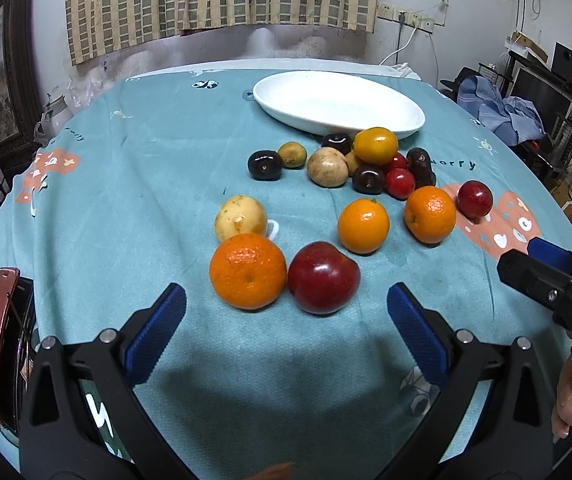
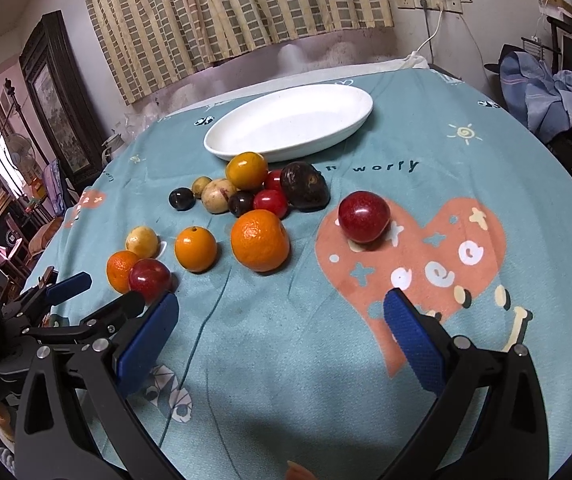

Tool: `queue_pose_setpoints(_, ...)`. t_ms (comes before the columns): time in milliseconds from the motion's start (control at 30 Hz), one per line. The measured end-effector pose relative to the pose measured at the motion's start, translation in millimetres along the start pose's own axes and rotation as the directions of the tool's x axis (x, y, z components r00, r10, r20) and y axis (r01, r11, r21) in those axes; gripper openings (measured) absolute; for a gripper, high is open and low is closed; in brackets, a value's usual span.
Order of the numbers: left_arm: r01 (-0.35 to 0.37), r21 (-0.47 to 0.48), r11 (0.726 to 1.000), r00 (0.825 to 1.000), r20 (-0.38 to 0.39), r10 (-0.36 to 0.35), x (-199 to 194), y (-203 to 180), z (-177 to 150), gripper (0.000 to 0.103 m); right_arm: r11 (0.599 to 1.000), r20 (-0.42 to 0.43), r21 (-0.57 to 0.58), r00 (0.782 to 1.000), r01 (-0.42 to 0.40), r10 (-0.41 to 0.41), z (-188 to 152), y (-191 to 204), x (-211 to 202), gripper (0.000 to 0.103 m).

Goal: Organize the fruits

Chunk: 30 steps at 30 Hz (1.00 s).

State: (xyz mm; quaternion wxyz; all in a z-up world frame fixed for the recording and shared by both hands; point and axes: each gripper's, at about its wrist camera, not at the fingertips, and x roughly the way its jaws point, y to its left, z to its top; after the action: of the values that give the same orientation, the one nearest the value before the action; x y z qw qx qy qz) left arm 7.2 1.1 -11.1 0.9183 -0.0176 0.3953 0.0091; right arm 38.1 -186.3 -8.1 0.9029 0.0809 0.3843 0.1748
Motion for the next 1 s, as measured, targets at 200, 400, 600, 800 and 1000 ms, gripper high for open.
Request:
queue_pose_setpoints(200,0.000,0.000,1.000,1.000,0.000,0.000,-1,1,1,0.101,1.000,0.000,0.001,1.000,-0.007,0.007,1,-1,0,0.102)
queue_pose_setpoints(400,0.000,0.001,1.000,1.000,0.001,0.000,-1,0,1,0.101,1.000,0.002,0.000,1.000,-0.009,0.009,0,0,-1,0.102)
queue_pose_setpoints(600,0.000,0.000,1.000,1.000,0.001,0.000,0,0,0,0.101,1.000,0.001,0.000,1.000,-0.010,0.010,0,0,-1,0.102)
queue_pose_setpoints(800,0.009,0.002,1.000,1.000,-0.023,-0.009,3,0,0,0.101,1.000,-0.019,-0.010,1.000,0.003,-0.003,-1,1,3,0.102)
queue_pose_setpoints(1000,-0.009,0.046,0.999,0.980,-0.198,0.018,36,-6,-3,0.101,0.982,-0.145,-0.128,0.977,0.138,-0.156,-1,2,27,0.102)
